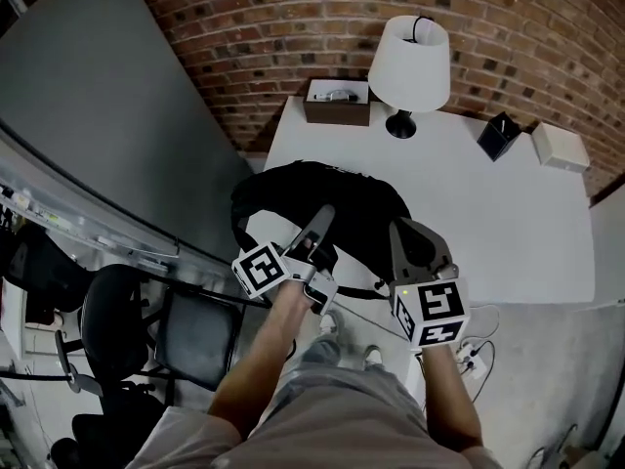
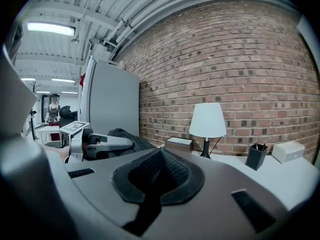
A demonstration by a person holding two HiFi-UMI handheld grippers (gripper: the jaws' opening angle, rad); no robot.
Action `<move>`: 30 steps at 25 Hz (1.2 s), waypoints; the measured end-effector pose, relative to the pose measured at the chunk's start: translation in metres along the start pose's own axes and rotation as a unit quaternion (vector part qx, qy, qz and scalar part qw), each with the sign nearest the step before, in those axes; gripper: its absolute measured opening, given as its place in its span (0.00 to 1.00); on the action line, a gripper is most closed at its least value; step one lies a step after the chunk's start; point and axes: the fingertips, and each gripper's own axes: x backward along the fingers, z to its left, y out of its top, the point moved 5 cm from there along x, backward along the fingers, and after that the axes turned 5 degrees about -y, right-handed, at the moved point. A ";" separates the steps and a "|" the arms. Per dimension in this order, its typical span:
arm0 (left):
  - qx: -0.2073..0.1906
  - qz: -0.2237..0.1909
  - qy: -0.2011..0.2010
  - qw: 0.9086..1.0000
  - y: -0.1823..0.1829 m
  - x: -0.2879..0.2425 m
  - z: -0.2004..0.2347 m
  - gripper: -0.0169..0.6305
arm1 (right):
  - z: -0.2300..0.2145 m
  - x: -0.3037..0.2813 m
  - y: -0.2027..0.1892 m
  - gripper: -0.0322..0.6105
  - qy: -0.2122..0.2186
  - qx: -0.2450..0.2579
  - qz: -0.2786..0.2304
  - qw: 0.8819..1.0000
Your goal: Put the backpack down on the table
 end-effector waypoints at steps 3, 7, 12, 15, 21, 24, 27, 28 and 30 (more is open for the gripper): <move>0.010 0.017 -0.005 1.000 0.011 -0.017 0.010 0.14 | -0.005 -0.015 0.004 0.05 -0.019 -0.005 0.001 1.000; 0.019 0.042 -0.010 0.999 0.021 -0.038 0.022 0.14 | -0.012 -0.030 0.007 0.05 -0.045 -0.012 0.002 0.999; 0.028 0.069 -0.025 0.997 0.026 -0.065 0.035 0.14 | -0.020 -0.042 0.006 0.05 -0.072 -0.016 0.006 0.997; 0.026 0.085 -0.025 0.996 0.026 -0.080 0.043 0.14 | -0.029 -0.047 0.007 0.05 -0.087 -0.020 0.008 0.996; 0.034 0.109 -0.030 0.993 0.017 -0.108 0.060 0.14 | -0.043 -0.052 0.003 0.05 -0.109 -0.027 0.015 0.994; 0.045 0.119 -0.032 0.991 0.009 -0.115 0.071 0.14 | -0.047 -0.055 -0.003 0.05 -0.113 -0.029 0.021 0.993; 0.041 0.129 -0.009 0.991 0.004 -0.112 0.085 0.14 | -0.049 -0.056 -0.006 0.05 -0.115 -0.028 0.026 0.993; 0.038 0.132 0.000 0.991 0.002 -0.110 0.089 0.14 | -0.050 -0.056 -0.007 0.05 -0.115 -0.028 0.028 0.993; 0.033 0.135 0.014 0.990 -0.001 -0.106 0.097 0.14 | -0.051 -0.055 -0.009 0.05 -0.114 -0.028 0.030 0.993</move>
